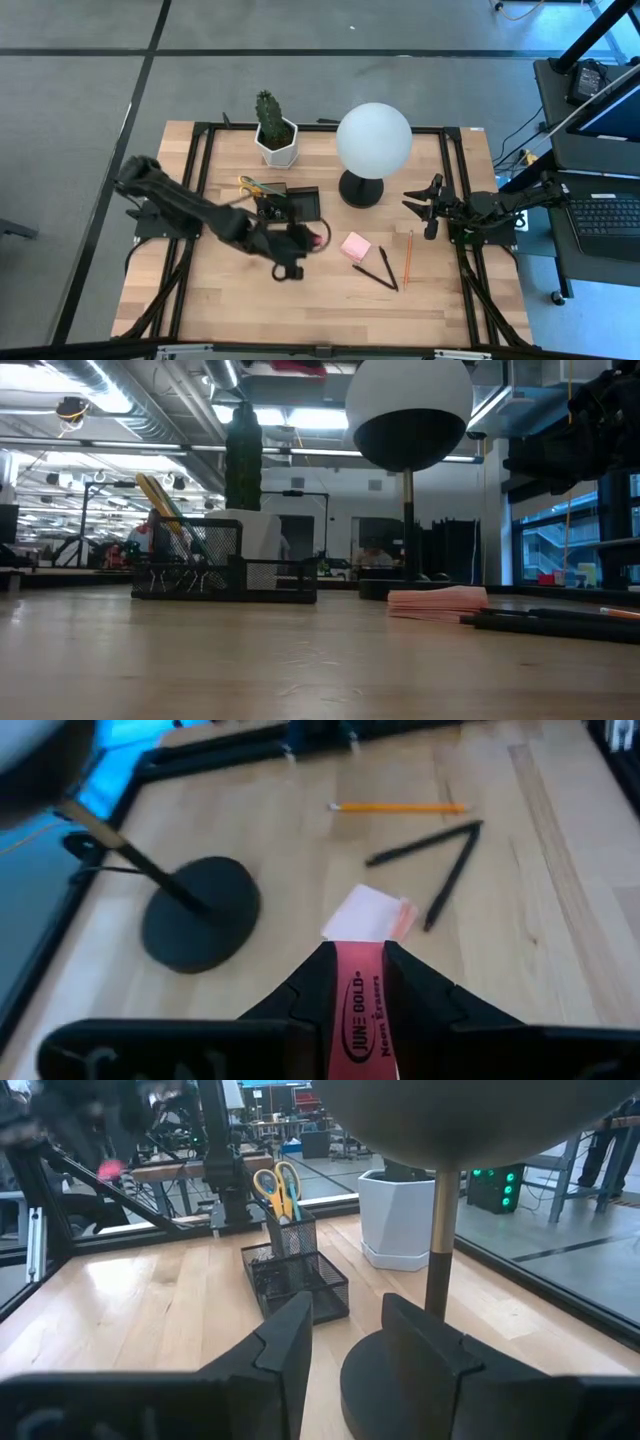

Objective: Pick and place office supplies into organizer
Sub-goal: Put the pink eraser into the black desk organizer

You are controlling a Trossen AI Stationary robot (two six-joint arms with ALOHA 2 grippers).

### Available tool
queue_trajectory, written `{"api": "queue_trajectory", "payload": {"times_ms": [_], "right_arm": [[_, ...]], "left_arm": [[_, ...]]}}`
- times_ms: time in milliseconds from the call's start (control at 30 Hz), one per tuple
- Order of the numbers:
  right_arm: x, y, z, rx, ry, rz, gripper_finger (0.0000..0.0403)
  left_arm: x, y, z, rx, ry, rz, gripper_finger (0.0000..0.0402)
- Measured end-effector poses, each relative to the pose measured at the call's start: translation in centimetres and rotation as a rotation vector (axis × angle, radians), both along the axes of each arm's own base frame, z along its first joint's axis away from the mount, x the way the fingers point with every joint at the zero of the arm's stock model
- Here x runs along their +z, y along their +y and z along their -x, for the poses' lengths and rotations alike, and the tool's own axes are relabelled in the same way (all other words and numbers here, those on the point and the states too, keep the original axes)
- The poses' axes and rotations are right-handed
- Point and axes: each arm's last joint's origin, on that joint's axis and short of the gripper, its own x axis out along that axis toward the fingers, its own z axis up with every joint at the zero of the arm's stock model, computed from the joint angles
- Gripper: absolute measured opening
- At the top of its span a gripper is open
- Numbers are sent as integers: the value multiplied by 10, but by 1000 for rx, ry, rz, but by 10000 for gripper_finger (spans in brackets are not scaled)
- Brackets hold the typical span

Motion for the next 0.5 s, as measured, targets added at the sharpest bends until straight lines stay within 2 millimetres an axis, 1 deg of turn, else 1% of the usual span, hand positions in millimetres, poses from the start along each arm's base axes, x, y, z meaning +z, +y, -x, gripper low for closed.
{"api": "queue_trajectory", "payload": {"times_ms": [100, 167, 233, 300, 400, 500], "right_arm": [[0, 0, 0, 0, 1, 4, 127], [0, 0, 0, 0, 2, 7, 127], [0, 0, 0, -7, 9, 32, 127], [0, 0, 0, -9, 16, 59, 127], [0, -1, 0, -19, 25, 91, 126], [0, -1, 0, -42, 27, 95, 126]], "left_arm": [[16, 10, 13, 21, -6, 6, 63], [19, 17, 21, 56, 15, 28, 63], [19, 23, 30, 96, 30, 53, 63], [13, 28, 38, 130, 35, 70, 63], [-6, 38, 51, 182, 55, 102, 63], [-25, 46, 64, 218, 38, 135, 63]]}}
